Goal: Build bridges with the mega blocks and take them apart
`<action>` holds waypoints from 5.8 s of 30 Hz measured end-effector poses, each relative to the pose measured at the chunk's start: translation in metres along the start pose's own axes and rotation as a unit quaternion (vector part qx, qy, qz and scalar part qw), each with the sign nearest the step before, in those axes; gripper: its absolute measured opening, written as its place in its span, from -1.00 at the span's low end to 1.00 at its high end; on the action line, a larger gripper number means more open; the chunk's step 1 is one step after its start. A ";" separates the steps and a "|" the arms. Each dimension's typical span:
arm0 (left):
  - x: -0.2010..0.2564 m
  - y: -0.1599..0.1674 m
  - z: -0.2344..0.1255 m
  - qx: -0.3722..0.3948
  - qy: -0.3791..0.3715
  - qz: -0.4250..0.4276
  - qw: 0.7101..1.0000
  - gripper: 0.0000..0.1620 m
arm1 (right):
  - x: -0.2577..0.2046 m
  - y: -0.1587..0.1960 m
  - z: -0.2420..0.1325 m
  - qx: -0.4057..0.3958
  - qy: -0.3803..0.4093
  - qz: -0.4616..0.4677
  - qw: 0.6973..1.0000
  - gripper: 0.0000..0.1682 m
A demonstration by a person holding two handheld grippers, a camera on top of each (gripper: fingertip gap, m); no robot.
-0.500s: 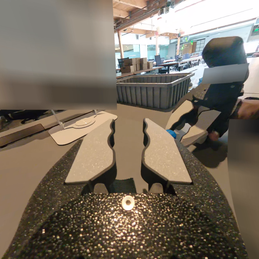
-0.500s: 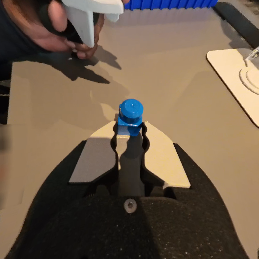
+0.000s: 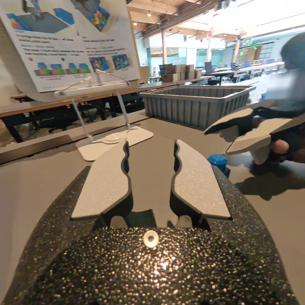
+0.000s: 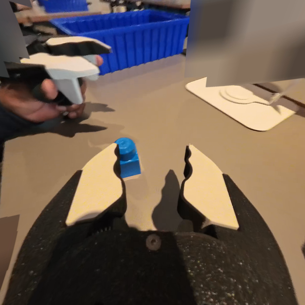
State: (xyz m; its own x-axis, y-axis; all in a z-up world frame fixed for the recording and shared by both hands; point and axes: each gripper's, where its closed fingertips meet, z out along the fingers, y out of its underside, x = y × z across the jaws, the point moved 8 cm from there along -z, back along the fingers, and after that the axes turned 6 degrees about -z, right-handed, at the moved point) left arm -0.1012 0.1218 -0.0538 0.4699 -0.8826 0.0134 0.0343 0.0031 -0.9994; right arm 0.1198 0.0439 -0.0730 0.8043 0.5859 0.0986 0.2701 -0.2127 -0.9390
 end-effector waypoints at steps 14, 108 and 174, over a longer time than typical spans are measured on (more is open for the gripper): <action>-0.021 -0.004 -0.026 0.024 -0.246 -0.015 0.969 -0.31 | 0.009 -0.013 -0.026 0.096 0.284 0.055 0.953 -0.05; -0.313 -0.004 -0.015 -0.655 -0.062 -0.099 0.747 -0.48 | 0.008 -0.005 -0.028 0.109 0.245 0.067 0.961 -0.32; 0.006 -0.034 0.075 -0.073 0.223 0.355 0.905 -0.14 | 0.010 -0.024 -0.015 0.130 -0.057 0.161 0.977 -0.31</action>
State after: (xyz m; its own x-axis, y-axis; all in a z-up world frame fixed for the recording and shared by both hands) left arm -0.0338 0.1519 -0.0169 -0.0760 -0.7850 -0.6148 -0.2690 0.6099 -0.7454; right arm 0.1297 0.0436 -0.0449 0.7577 0.6076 -0.2383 -0.1423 -0.2025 -0.9689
